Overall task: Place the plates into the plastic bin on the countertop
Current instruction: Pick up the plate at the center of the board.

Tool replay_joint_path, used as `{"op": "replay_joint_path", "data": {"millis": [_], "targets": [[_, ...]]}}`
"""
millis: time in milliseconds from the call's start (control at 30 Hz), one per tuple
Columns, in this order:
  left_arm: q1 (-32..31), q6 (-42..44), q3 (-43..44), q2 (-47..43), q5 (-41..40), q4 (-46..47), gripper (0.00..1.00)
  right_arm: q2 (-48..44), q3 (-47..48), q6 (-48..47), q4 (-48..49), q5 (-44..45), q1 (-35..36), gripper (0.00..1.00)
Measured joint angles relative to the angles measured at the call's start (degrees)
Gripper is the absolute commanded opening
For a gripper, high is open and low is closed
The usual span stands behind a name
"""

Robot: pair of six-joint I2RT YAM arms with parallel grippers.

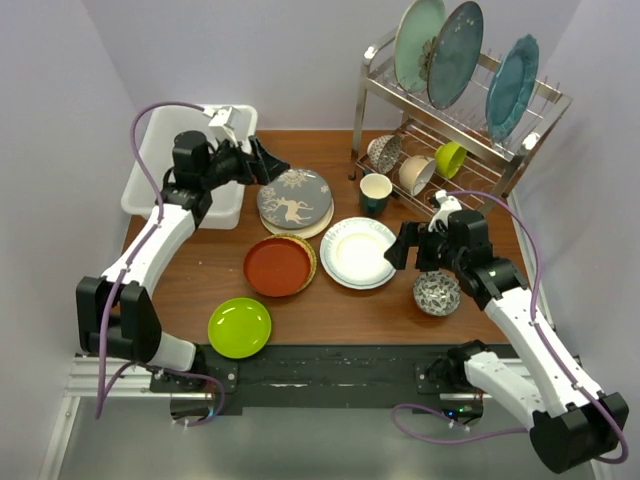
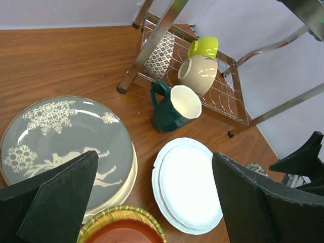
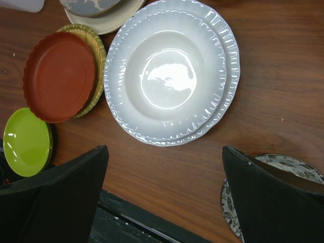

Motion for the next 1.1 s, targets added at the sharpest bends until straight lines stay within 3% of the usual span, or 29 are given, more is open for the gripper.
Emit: {"op": "replay_joint_path", "data": {"millis": [133, 367, 567, 800, 1100], "targets": [[0.72, -2.27, -2.16, -2.10, -1.57, 0.22, 1.00, 0.39, 0.00, -0.02, -0.04, -0.72, 0.00, 0.99], [7.72, -5.88, -10.49, -4.07, 8.81, 5.18, 1.00, 0.94, 0.00, -0.02, 0.04, -2.62, 0.00, 0.99], [7.54, -6.58, -17.14, -4.50, 13.68, 4.22, 1.00, 4.31, -0.02, 0.13, 0.48, -5.55, 0.00, 0.99], [5.62, -3.08, -16.00, -9.73, 11.34, -3.37, 1.00, 11.34, -0.66, 1.29, 2.84, -7.76, 0.00, 0.99], [-1.99, 0.98, -10.69, -7.04, 0.79, -13.35, 0.97, 20.13, 0.46, 2.62, 6.43, -10.51, 0.11, 0.97]]}}
